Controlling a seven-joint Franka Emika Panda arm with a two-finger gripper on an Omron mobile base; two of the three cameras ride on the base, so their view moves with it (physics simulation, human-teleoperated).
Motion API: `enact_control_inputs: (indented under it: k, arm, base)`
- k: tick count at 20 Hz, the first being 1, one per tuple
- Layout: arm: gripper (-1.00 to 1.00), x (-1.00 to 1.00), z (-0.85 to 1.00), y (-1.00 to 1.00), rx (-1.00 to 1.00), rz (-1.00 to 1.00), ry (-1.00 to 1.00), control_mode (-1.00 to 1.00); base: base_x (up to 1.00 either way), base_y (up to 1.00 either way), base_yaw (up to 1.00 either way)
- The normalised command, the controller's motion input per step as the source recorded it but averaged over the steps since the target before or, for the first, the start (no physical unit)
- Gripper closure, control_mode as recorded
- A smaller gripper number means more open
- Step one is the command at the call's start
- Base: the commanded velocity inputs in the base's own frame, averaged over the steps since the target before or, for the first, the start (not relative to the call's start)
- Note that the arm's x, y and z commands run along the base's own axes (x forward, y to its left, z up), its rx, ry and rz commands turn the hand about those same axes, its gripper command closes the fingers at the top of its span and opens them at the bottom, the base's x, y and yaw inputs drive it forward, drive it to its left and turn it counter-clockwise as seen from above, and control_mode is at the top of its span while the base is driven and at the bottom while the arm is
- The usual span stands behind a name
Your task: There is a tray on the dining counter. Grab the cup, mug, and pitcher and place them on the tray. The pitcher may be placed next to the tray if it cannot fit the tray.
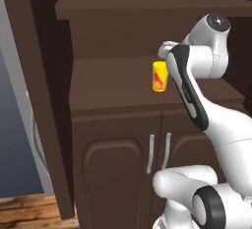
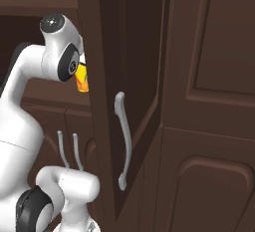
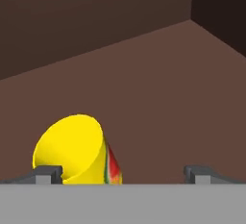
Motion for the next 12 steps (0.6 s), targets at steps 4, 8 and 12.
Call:
enact_control_inputs:
  k: [4,8,12]
  arm:
    - [-1.00,0.24,-0.02,0.00,0.04,-0.01,0.00,-1.00]
    - [-1.00,0.18,-0.12,0.00,0.00,0.00,0.00,-1.00]
    - [-1.00,0.09,-0.23,0.00,0.00,0.00,0.00,-1.00]
  base:
    - [0.00,0.00,0.00]
    - [0.00,0.00,0.00]
    - [0.00,0.00,0.00]
